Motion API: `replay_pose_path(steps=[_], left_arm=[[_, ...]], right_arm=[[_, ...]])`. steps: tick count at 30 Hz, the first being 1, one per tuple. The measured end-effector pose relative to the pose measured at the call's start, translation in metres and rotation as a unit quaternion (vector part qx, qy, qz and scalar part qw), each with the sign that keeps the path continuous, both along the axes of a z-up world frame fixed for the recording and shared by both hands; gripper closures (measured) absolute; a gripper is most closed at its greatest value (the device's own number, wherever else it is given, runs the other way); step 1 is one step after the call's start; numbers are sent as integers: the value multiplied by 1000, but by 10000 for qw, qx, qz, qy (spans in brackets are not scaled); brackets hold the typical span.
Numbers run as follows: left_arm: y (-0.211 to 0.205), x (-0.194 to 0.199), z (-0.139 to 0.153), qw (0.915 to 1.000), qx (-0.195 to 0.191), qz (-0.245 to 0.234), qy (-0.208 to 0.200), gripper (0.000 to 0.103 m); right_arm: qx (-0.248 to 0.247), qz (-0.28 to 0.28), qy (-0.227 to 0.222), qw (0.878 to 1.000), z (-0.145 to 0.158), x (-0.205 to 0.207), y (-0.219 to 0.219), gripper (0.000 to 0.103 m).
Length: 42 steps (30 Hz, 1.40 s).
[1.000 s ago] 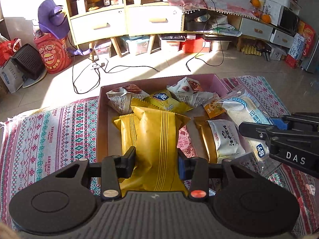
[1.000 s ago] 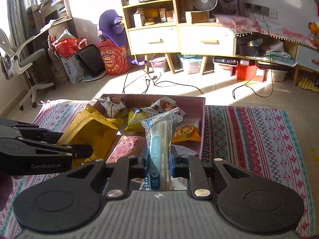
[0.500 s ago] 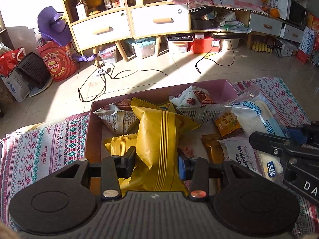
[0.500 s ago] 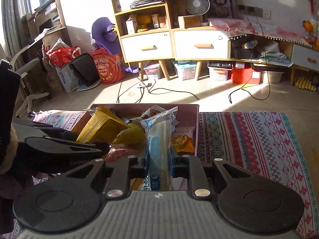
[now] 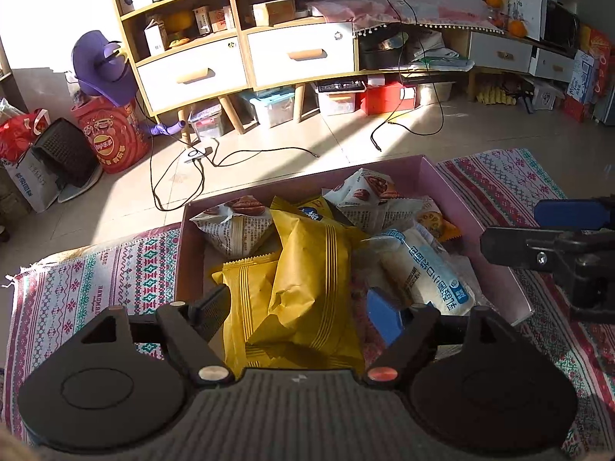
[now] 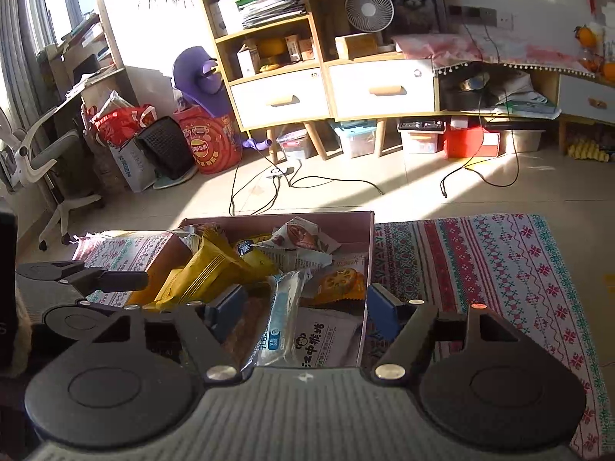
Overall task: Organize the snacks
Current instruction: 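Open both tools and withdraw them from the box, then grasp the red-and-white packet with the left tool while the right grasps the square cake packet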
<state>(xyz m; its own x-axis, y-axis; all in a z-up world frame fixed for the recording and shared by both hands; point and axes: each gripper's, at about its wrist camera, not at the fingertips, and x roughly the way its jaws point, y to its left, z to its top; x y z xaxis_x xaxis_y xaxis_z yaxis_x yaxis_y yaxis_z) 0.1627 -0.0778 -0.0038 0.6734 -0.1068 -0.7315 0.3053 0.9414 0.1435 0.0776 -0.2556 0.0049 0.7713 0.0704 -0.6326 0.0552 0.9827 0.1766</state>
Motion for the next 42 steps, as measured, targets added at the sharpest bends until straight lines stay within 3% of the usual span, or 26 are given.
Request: replay_pose_path(steps=[7,22,29,34,42], left_arm=[[14,-17,6,9999,-81,53,87,12],[35,-82,12,9989,-402,73,221,3],[39,-109,-4,9958,-788,98,465,2],[33,-124,-17,9949,-911,31,420,2],[15,-131,-38,9942,-1035,-178,235,2]], right_arm=[[-274,71,244,9993,4,-10,8,27],[-282,-33,396,9988,8,-49,10,8],[-634,99,398,9971,1,-64,14,5],[-836,27,250,9962,-5,-71,12,1],[-1189,121,378,9921,-22,-72,16,1]])
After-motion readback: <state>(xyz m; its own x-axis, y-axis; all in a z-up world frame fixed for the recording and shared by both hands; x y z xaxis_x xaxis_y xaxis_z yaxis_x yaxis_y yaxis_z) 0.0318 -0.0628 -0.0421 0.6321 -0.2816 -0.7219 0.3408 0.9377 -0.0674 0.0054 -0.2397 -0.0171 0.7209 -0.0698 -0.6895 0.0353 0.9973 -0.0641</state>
